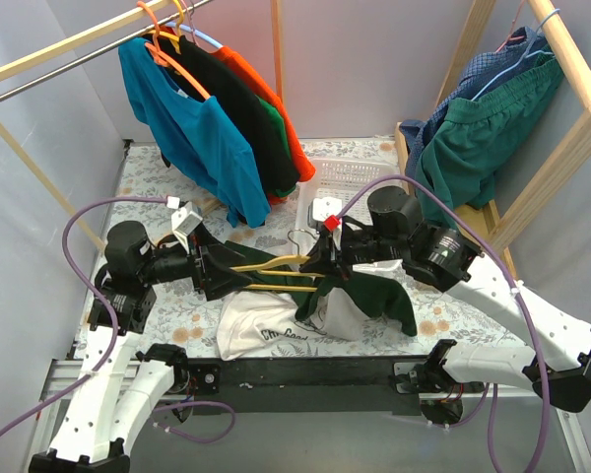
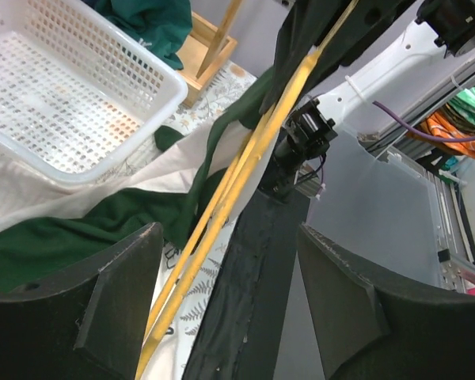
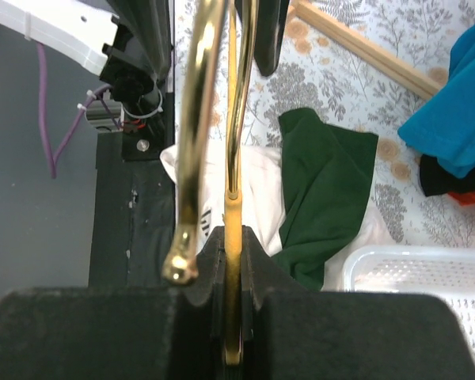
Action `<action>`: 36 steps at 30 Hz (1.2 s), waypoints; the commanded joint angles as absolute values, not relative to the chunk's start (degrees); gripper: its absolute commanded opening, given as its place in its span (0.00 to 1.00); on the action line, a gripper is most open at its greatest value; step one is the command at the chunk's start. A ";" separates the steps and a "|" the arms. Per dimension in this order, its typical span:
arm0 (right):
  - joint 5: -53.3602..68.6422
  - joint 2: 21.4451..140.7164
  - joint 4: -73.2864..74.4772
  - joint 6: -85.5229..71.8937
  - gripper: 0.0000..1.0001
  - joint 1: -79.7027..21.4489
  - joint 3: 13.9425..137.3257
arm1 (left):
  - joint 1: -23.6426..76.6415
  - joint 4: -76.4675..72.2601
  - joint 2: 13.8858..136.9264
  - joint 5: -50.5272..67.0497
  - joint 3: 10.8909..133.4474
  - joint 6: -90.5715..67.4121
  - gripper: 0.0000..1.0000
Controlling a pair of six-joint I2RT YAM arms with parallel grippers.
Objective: Remove the t-shirt from the hanger
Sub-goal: Remove the T-shirt at the center of the board.
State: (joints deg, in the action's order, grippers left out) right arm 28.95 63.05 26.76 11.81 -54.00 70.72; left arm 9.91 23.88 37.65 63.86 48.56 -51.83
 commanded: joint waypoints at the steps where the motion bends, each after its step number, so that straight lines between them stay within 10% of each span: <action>1: 31.99 63.63 22.41 12.04 0.01 -53.88 76.19 | 9.84 26.54 36.56 65.48 46.85 -50.10 0.66; 9: 35.24 66.53 24.08 13.01 0.01 -53.79 79.89 | 9.93 27.77 37.44 64.51 47.37 -49.04 0.53; 15: 35.25 66.71 23.03 12.57 0.01 -53.88 79.46 | 9.93 29.00 37.35 60.75 48.34 -47.82 0.00; 26: 30.33 63.38 22.41 11.25 0.01 -53.79 73.39 | 9.84 37.18 39.55 54.58 56.86 -42.02 0.00; 31: 21.74 60.65 20.57 9.94 0.58 -53.79 68.66 | 9.93 38.58 38.67 51.86 61.51 -41.57 0.00; 36: 11.18 57.49 17.67 8.00 0.63 -53.70 63.03 | 9.93 44.11 39.81 47.11 67.84 -39.03 0.00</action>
State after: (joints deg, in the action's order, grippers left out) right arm 20.56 60.71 19.31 10.59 -53.43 67.02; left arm 10.87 42.46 39.35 55.86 61.30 -40.93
